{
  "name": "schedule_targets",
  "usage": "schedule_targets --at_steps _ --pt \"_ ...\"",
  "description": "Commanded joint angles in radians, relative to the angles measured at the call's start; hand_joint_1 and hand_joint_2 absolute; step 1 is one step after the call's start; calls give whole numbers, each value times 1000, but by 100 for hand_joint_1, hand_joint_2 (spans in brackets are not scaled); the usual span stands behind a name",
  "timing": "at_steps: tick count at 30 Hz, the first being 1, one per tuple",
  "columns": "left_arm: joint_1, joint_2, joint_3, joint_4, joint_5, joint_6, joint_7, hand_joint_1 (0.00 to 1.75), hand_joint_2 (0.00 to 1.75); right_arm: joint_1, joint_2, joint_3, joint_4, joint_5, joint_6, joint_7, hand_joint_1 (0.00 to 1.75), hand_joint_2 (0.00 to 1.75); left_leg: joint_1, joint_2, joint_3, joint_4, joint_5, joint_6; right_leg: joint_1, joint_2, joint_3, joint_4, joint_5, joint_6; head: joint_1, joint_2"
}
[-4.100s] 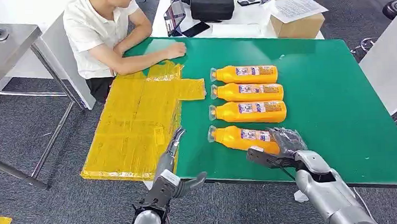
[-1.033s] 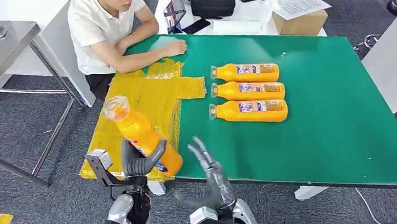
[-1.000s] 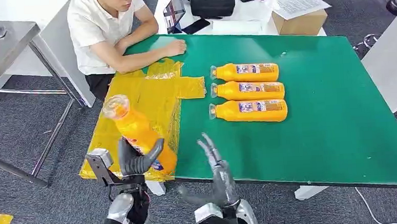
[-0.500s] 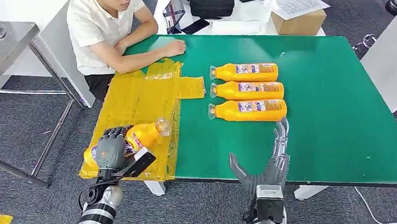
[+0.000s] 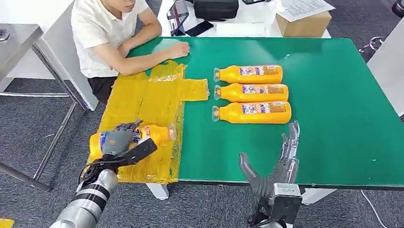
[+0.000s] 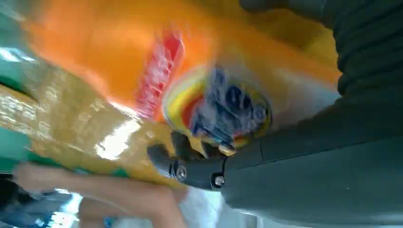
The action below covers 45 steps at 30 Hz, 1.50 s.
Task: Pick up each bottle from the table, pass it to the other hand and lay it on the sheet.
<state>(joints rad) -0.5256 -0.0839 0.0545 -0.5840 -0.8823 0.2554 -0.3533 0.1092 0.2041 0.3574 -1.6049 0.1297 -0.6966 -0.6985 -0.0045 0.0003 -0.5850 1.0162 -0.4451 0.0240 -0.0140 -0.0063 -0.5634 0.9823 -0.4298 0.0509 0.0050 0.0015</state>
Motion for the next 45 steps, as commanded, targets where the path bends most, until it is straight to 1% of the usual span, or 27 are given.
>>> schedule_targets --at_steps 1,4,7,9,11,13,14,15,16,17,18,20,21,22,23,25,26,27,28,29,31,33,35,36,37,40,45 --pt "-9 6 -86 -21 94 -229 -56 0 175 -43 -52 40 37 -36 -2 0 0 175 1 1 0 0 0 -1 1 1 0 -1 0 -1 0 0" --pt "-9 6 -86 -21 94 -229 -56 0 175 -43 -52 40 37 -36 -2 0 0 175 0 -3 1 -1 0 -1 0 -2 1 -1 0 -1 0 0" --pt "21 27 -192 -133 140 -299 -92 0 175 -50 -58 48 40 -48 6 0 0 175 1 0 0 -1 0 -1 1 0 0 -1 1 -2 0 0" --pt "53 32 -247 -225 168 -279 -101 0 175 -48 -56 46 57 -45 -1 0 0 175 1 -2 0 0 0 -2 1 -1 0 -1 1 -2 -1 0" --pt "121 18 -270 -364 207 -188 -161 0 175 -32 -59 47 42 -35 -2 0 0 175 2 -2 0 -1 0 -3 2 -1 0 -1 0 -3 0 0" --pt "230 -52 -278 -594 312 -29 -242 0 175 -19 -43 33 40 -6 -2 0 0 175 1 -3 0 -1 -1 -1 1 -3 1 -1 -1 -2 -1 0" --pt "260 -85 -274 -657 373 33 -282 0 175 -15 -36 27 45 14 -2 0 0 175 0 -3 -2 0 -1 -1 1 -3 -1 -1 0 0 0 0" --pt "324 -155 -274 -781 527 129 -332 0 175 -13 -18 10 75 54 -2 0 0 175 1 -3 -2 0 -1 -1 1 -2 0 -1 -1 -1 0 0" --pt "351 -179 -289 -832 582 167 -341 0 175 -10 -11 7 104 83 -2 0 0 175 0 -3 -3 1 -1 -1 0 -3 -2 0 -1 -1 -1 0" --pt "406 -204 -343 -931 670 284 -337 0 175 -48 -24 34 285 139 -2 0 0 175 1 -5 -3 1 -2 -1 1 -5 -1 -1 -2 -1 -1 0" --pt "420 -176 -402 -954 730 327 -322 0 175 -84 -43 52 380 198 -1 5 0 175 1 -4 -4 0 -1 0 1 -5 -2 -2 -1 0 0 0" --pt "435 -155 -435 -959 799 339 -306 0 175 -94 -46 22 397 226 -2 0 0 175 1 0 -3 -2 -1 -1 1 0 -1 -5 0 -1 0 0" --pt "451 -131 -463 -938 936 247 -213 0 175 -90 -14 -93 455 451 -2 0 0 175 1 1 -4 -1 -2 -1 1 1 -2 -4 0 -1 0 0" --pt "457 -126 -465 -927 948 242 -226 0 175 -93 -20 -95 460 449 -2 0 0 175 1 1 -3 -2 -2 -2 1 1 -2 -4 0 -2 -1 0" --pt "470 -135 -458 -913 1038 193 -200 0 175 -90 -28 -142 464 563 -2 6 0 175 0 -1 -3 -3 -1 -2 1 -1 -2 -5 0 -2 -1 0" --pt "471 -106 -487 -865 1108 112 -149 0 175 -84 0 -290 458 812 -2 15 0 175 0 -5 -4 -3 -1 -2 1 -5 -2 -6 0 -1 0 0" --pt "476 -103 -492 -842 1108 101 -170 0 175 -98 -15 -305 484 823 -2 14 0 175 0 -5 -5 -2 -1 -1 0 -5 -3 -4 0 -1 -1 0" --pt "480 -104 -497 -828 1080 116 -194 0 175 -96 -26 -348 442 940 -2 41 0 175 -1 -4 -4 -3 0 -1 0 -4 -3 -5 0 -1 -1 0" --pt "481 -107 -500 -820 1080 115 -193 0 175 -96 -29 -375 420 1002 -2 54 0 175 0 -4 -6 -2 -1 -1 0 -5 -5 -4 0 -1 0 0" --pt "479 -110 -506 -810 1081 114 -193 0 175 -114 -47 -376 440 1003 -2 58 0 175 0 -4 -5 -2 -1 -1 1 -4 -4 -4 0 -1 -1 0" --pt "477 -108 -517 -801 1082 102 -189 0 175 -161 -122 -334 476 1075 -2 181 0 175 0 -4 -6 -1 0 0 0 -4 -4 -4 0 0 0 0" --pt "476 -109 -517 -800 1082 102 -189 0 175 -169 -133 -327 483 1063 -2 183 0 175 0 -1 -5 -2 -1 0 0 -2 -3 -5 1 0 -1 0" --pt "476 -109 -517 -800 1082 102 -189 0 175 -169 -133 -327 483 1063 -2 183 0 175 -1 -3 -6 -1 0 0 0 -4 -5 -3 0 0 -1 0" --pt "471 -107 -519 -800 1081 91 -182 0 175 -207 -185 -265 548 1101 -2 287 0 175 -1 -3 -5 -1 0 0 0 -4 -3 -4 0 -1 0 0" --pt "467 -110 -520 -795 1082 85 -178 0 175 -232 -219 -233 574 1074 -2 327 0 175 -1 -3 -5 -1 0 0 0 -3 -4 -4 1 -1 0 0" --pt "442 -120 -533 -769 1092 73 -160 0 175 -314 -283 -188 641 1037 -2 365 0 175 -1 -1 -7 -1 0 0 0 -2 -6 -3 1 0 -1 0" --pt "414 -119 -576 -768 1101 54 -146 0 175 -471 -317 -93 836 996 57 435 0 175 -1 0 -8 0 0 1 0 -1 -6 -2 2 0 -1 0"
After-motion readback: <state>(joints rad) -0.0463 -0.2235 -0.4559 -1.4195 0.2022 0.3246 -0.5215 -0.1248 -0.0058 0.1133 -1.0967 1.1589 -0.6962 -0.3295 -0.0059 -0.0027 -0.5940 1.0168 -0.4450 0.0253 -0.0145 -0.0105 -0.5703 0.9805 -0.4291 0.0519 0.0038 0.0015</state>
